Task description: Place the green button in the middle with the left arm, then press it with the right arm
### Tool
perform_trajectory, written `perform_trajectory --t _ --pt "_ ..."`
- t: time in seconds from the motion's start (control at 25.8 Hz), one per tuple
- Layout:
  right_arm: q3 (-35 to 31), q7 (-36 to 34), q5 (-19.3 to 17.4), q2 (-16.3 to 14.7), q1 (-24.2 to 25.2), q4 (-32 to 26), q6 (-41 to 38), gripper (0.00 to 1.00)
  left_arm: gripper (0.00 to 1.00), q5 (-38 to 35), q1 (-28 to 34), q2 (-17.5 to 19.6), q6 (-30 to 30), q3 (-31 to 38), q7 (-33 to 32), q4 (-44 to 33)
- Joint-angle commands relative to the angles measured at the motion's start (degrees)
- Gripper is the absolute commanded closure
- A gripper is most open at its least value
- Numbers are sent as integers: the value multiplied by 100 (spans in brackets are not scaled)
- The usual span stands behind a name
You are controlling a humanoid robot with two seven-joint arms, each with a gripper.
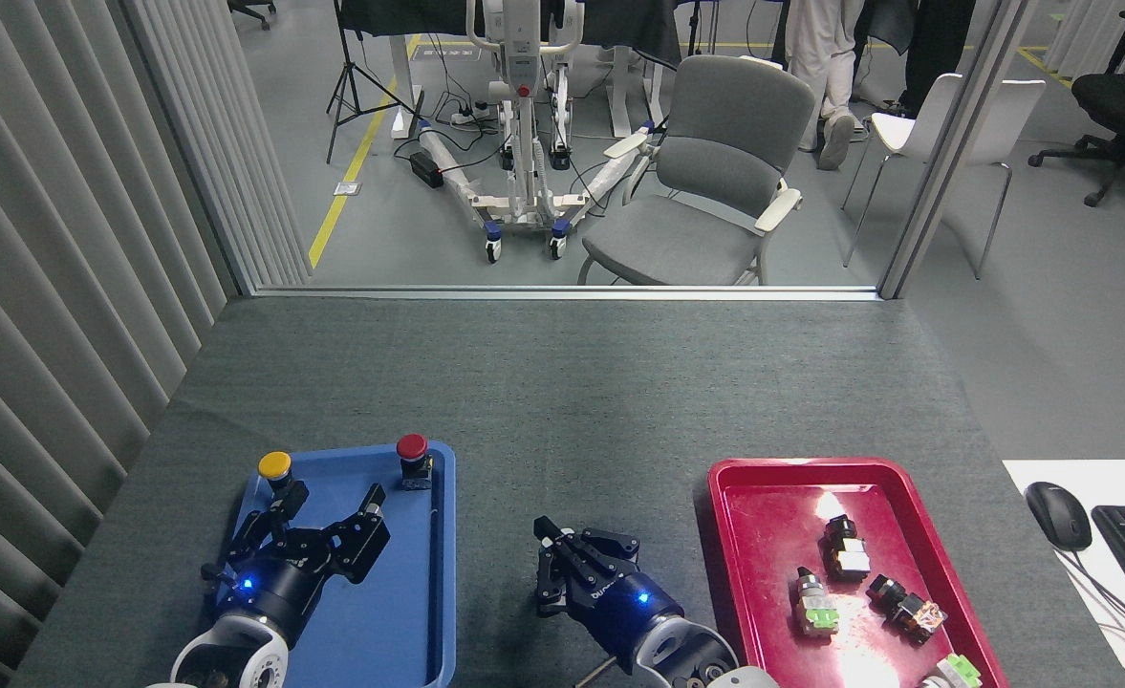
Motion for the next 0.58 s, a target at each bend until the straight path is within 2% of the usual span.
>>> perform_trajectory --t 0.0,0.15,0.27,0.43,0.5,0.54 --pt "-128 -349 -15 -14 26 -20 8 100 0 11 8 44 4 16 3 23" --pt "-708 -999 -23 -14 263 -107 8 100 0 -15 17 97 145 7 11 59" --pt "-1279 -1658 -23 -6 413 -169 26 100 0 -50 17 70 637 -98 20 23" --pt "-1552 -2098 -15 -76 474 -178 52 91 0 -182 8 61 1252 -520 161 -82" --pt "-1639 -2124 -15 -76 483 -178 114 81 0 -191 8 0 1270 -511 170 -82" --pt "-1701 -2124 -15 -76 492 -178 158 72 0 -191 8 -18 1270 -511 170 -82"
